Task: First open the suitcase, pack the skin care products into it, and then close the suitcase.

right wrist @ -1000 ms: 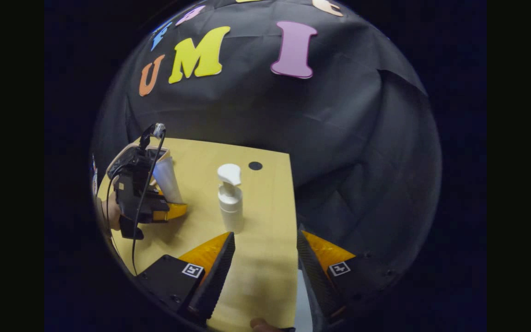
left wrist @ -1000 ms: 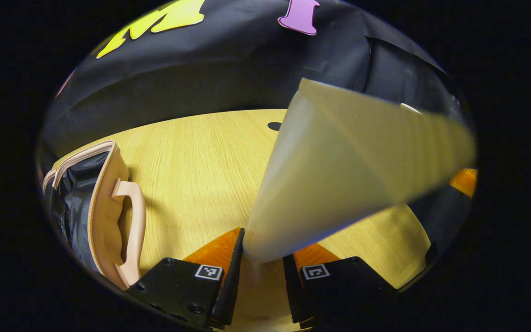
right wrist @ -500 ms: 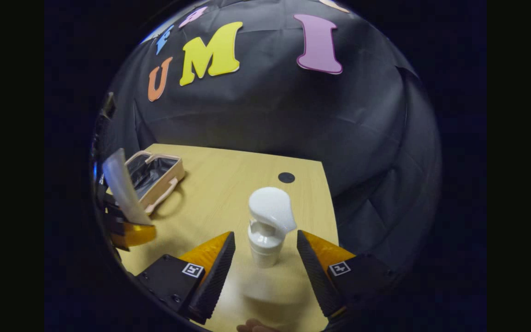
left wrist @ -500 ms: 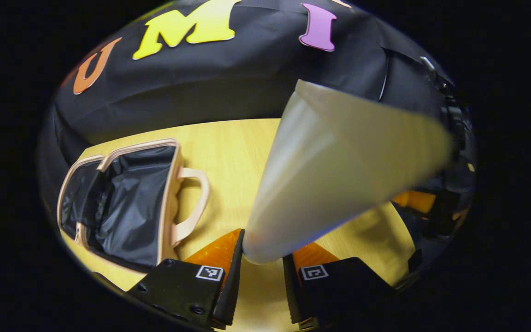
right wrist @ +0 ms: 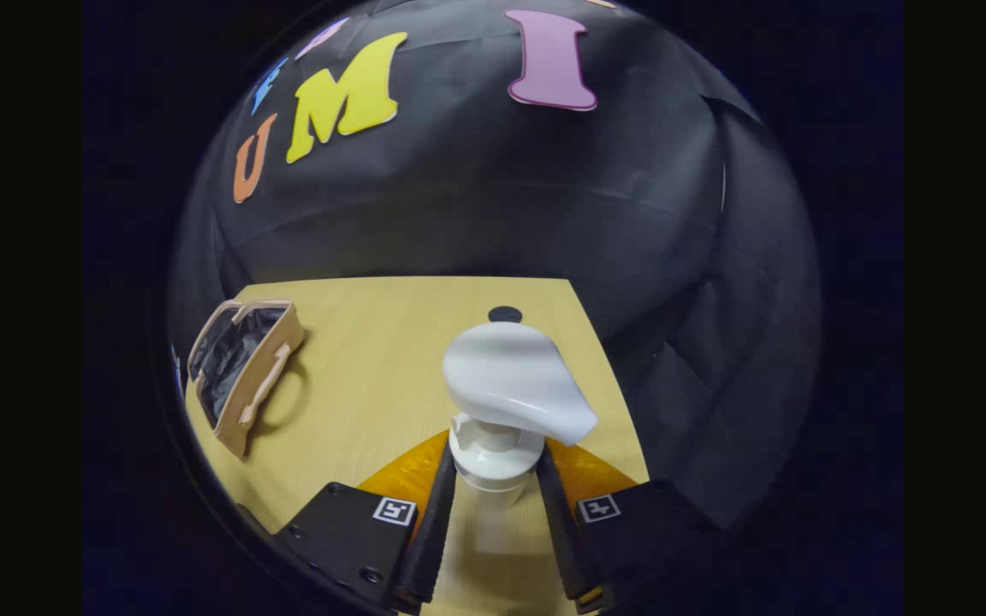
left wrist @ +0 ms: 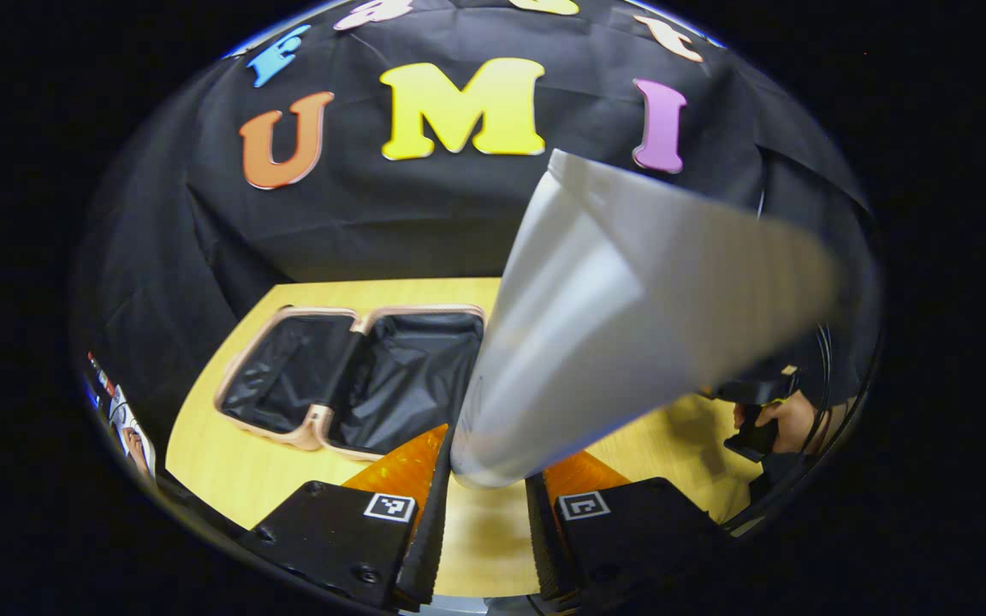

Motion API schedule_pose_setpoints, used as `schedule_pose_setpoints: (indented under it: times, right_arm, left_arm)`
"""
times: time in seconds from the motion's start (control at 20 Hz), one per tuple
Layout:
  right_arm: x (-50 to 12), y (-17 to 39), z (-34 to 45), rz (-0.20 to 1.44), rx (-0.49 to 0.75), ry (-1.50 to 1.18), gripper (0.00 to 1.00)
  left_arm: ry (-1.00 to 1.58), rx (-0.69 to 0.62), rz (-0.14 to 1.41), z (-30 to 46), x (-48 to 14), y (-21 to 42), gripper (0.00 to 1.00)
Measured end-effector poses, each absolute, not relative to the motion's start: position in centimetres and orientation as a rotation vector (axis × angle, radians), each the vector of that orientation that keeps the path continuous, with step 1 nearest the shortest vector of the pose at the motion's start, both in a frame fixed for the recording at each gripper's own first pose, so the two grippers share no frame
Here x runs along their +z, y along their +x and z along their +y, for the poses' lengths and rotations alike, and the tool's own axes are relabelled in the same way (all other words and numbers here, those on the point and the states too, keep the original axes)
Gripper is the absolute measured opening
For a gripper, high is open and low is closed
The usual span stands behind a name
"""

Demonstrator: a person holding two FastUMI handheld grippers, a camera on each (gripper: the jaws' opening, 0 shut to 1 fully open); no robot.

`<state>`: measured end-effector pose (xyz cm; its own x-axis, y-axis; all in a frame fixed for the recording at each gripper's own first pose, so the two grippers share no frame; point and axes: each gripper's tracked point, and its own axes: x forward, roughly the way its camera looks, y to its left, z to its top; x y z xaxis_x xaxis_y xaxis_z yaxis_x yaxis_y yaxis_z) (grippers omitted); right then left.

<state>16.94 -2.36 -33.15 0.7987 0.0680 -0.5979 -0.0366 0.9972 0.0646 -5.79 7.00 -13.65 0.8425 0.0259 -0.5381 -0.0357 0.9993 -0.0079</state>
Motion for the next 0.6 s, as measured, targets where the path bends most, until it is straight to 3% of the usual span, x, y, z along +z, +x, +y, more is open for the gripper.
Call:
schedule_pose_setpoints:
  times: [0.3, 0.35, 0.6]
  right_arm:
    - [-30.0, 12.9, -1.0, 0.626, 0.016, 0.01, 0.46]
    - [-28.9, 12.0, -0.4, 0.62, 0.024, 0.009, 0.49]
    - [-23.4, 7.3, 0.3, 0.588, -0.038, 0.073, 0.49]
  left_arm:
    - [-0.007, 0.081, 0.474, 14.7, -9.9, -4.2, 0.47]
    - [-0.014, 0.078, 0.464, 15.7, -9.7, -3.8, 0.47]
    - [-0.03, 0.036, 0.483, 18.4, -12.2, -0.3, 0.47]
